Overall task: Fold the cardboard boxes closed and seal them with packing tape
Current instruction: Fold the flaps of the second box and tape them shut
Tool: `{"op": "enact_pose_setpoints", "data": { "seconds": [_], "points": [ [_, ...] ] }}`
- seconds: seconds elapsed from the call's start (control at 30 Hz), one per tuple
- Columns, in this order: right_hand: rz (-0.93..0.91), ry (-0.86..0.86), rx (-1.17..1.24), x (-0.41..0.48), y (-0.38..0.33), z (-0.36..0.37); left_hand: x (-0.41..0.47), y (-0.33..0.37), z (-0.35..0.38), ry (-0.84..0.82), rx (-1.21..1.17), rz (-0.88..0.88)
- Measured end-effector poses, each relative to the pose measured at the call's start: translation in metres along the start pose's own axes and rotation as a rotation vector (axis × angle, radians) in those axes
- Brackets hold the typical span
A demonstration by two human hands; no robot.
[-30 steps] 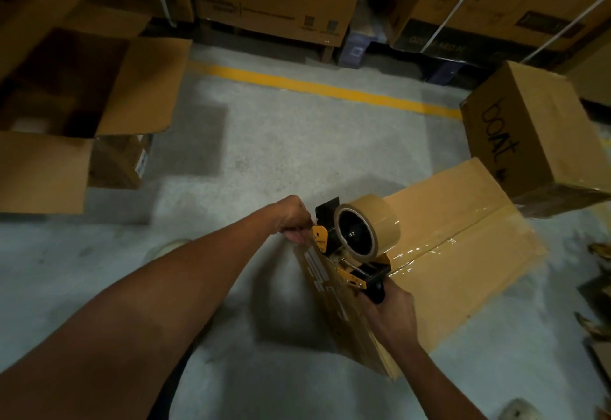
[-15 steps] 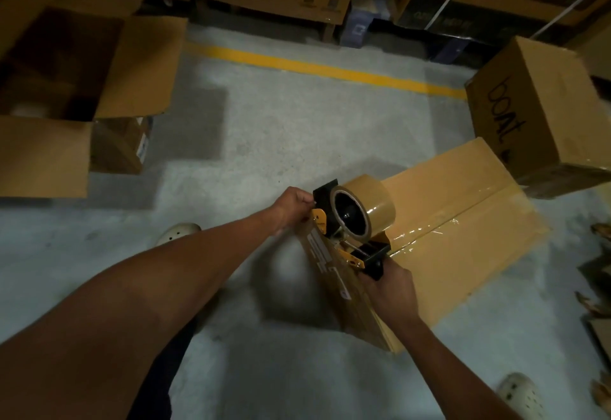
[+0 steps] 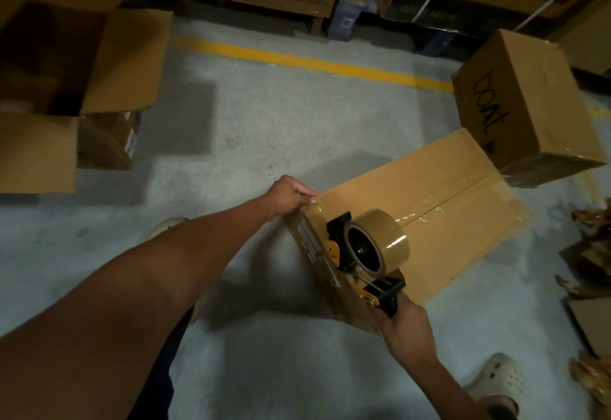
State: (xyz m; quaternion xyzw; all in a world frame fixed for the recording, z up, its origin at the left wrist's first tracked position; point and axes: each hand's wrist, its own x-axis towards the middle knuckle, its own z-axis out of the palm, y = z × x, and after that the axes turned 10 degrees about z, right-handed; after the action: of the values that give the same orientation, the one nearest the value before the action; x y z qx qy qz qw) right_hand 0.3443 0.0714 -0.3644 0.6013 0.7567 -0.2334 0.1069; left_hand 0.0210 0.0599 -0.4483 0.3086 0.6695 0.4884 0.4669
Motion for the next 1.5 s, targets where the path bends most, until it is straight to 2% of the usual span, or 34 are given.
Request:
{"op": "enact_pose_setpoints", "data": {
  "seconds": [0.07, 0.17, 0.23, 0.3, 0.4, 0.57, 0.67, 0.93, 1.17, 1.5],
  "points": [
    [-0.009, 0.006, -0.017, -0.004, 0.003, 0.000, -0.001, 0.004, 0.003, 0.013, 0.040, 0.020],
    [-0.013, 0.014, -0.020, -0.002, 0.002, 0.000, -0.006, 0.013, 0.015, 0.061, 0.393, 0.127],
    [-0.015, 0.016, -0.022, -0.001, 0.002, 0.000, -0.010, 0.023, 0.027, 0.041, 0.667, 0.347],
    [-0.013, 0.016, -0.027, 0.000, 0.003, 0.000, -0.011, 0.027, 0.041, -0.072, 0.835, 0.527],
    [0.001, -0.008, -0.011, 0.001, 0.003, -0.001, -0.011, 0.014, 0.057, -0.212, 0.899, 0.503],
    [-0.043, 0.008, -0.018, 0.002, 0.007, -0.002, -0.015, -0.011, 0.060, -0.207, 1.108, 0.593],
    [-0.033, 0.000, -0.015, -0.007, 0.015, -0.003, -0.013, -0.003, 0.062, -0.240, 1.210, 0.519],
    [0.096, -0.052, -0.089, -0.054, 0.078, -0.015, -0.014, 0.003, 0.069, -0.238, 1.301, 0.433],
    [0.074, -0.034, -0.091, -0.057, 0.074, -0.018, -0.051, 0.008, 0.107, -0.041, 1.154, 0.130],
    [0.112, -0.056, -0.091, -0.076, 0.092, -0.021, -0.058, 0.000, 0.099, -0.135, 1.051, 0.144]
  ]
}}
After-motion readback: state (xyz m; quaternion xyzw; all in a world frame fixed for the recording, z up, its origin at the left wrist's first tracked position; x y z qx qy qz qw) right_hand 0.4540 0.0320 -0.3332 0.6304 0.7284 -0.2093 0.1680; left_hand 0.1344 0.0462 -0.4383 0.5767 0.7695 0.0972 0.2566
